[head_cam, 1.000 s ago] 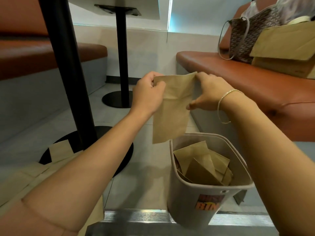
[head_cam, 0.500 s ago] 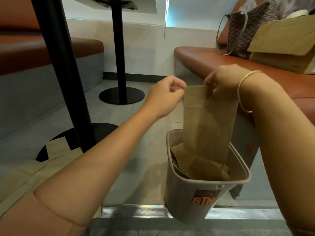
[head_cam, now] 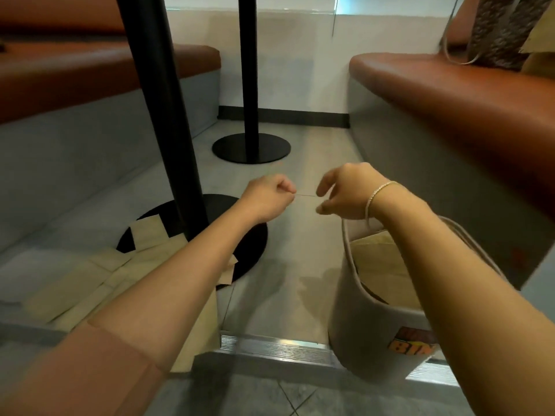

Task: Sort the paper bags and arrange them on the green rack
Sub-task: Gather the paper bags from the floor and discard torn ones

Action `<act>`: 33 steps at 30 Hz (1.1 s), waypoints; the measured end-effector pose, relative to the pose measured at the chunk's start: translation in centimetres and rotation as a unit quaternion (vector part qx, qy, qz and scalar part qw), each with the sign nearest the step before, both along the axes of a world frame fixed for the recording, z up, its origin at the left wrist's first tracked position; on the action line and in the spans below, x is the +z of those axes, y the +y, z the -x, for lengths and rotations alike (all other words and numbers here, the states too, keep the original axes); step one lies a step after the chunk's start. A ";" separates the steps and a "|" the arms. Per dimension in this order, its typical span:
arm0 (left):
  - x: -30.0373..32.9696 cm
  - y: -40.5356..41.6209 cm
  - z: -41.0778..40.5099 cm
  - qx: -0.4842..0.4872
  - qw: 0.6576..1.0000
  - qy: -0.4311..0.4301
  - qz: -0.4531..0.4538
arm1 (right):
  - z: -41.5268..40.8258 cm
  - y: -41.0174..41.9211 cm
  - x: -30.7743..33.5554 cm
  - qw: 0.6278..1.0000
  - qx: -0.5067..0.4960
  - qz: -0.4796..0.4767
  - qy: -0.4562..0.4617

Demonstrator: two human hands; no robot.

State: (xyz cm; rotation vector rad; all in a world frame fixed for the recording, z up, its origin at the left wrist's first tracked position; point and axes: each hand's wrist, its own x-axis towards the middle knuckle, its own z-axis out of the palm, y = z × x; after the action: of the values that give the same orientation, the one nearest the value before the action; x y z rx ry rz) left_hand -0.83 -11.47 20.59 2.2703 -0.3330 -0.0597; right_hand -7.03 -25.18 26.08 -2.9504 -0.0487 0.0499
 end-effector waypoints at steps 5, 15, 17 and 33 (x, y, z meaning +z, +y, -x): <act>-7.0 5.8 -1.4 0.044 0.983 0.066 -0.168 | -1.7 6.5 -4.6 0.995 0.082 0.001 0.050; -19.5 11.2 -5.2 0.085 0.917 0.128 -0.369 | -4.8 9.7 -16.9 0.974 0.084 0.014 0.209; -20.8 10.9 -5.8 0.085 0.922 0.107 -0.363 | -5.5 9.9 -18.6 0.973 0.070 0.010 0.221; -22.8 11.1 -7.6 0.017 0.876 -0.007 -0.483 | -7.8 10.4 -23.4 0.967 0.027 0.006 0.253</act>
State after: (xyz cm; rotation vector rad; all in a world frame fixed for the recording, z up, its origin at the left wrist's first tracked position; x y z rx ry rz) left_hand 6.79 -0.37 -2.24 3.2716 -0.3047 -0.2360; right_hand 0.78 -14.78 2.64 -2.8508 -0.0564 0.8045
